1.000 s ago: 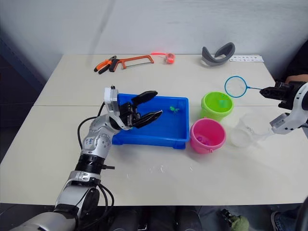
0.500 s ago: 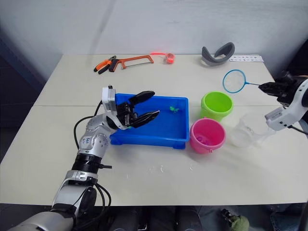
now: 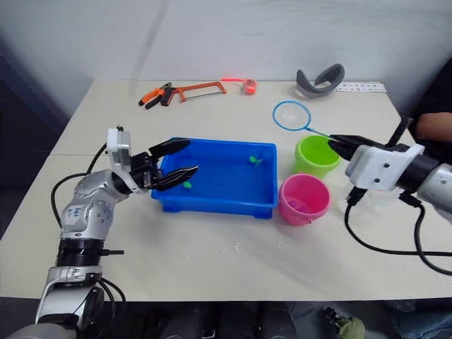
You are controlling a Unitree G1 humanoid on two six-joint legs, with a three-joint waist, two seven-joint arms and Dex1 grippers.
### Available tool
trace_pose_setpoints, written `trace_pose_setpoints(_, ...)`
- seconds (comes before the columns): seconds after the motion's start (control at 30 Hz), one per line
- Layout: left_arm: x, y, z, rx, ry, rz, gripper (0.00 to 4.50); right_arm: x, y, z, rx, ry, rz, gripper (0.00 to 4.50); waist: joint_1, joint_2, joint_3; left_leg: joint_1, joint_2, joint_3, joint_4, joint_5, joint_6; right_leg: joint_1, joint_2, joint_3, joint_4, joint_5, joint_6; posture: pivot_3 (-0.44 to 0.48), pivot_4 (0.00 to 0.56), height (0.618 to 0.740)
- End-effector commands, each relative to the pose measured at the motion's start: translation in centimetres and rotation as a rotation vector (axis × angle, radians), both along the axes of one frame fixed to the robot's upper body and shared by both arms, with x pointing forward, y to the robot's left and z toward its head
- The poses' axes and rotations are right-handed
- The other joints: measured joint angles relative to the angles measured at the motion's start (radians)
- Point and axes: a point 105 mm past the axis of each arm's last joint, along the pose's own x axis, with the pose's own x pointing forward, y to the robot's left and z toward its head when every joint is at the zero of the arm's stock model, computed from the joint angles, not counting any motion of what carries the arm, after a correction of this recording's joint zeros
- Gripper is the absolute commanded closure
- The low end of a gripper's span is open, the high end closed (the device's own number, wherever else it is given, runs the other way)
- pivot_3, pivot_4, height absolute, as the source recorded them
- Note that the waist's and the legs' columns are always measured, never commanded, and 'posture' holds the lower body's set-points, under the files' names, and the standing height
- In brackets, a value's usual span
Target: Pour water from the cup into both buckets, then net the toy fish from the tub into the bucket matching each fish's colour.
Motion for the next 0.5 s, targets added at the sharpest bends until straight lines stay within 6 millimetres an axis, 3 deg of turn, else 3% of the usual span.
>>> trace_pose_setpoints(0.03,-0.8,0.9,1.6,-0.004,-0.047,0.017,0.09,-0.9,2.3,0.3,0.081,0.047,0.056,4.5,0.009,0.0,0.0,0.0,0.0,0.0,0.0,0.0,0.0,0.0,0.0,0.0,0.0,0.0,0.0,0.0,0.15,0.74)
trace_pose_setpoints(0.17,-1.5,2.1,1.6,0.028,-0.036,0.052,0.09,-1.4,4.1,-0.5,0.165,0.177,0.087,4.5,0.013,0.0,0.0,0.0,-0.001,0.0,0.0,0.0,0.0,0.0,0.0,0.0,0.0,0.0,0.0,0.0,0.15,0.74)
trace_pose_setpoints(0.33,-2.2,3.3,1.4,0.067,-0.018,0.075,0.09,-2.6,5.9,-2.6,0.128,0.39,0.144,4.5,0.016,0.0,0.0,0.0,-0.001,0.0,0.0,0.0,0.0,0.0,0.0,0.0,0.0,0.0,0.0,0.0,0.15,0.74)
trace_pose_setpoints(0.5,-2.5,4.2,1.5,0.097,-0.016,0.097,0.09,-1.6,7.0,-4.3,0.057,0.46,0.127,4.5,0.013,0.0,0.0,0.0,-0.001,0.0,0.0,0.0,0.0,-0.001,0.0,0.0,0.0,0.0,0.0,0.0,0.15,0.74)
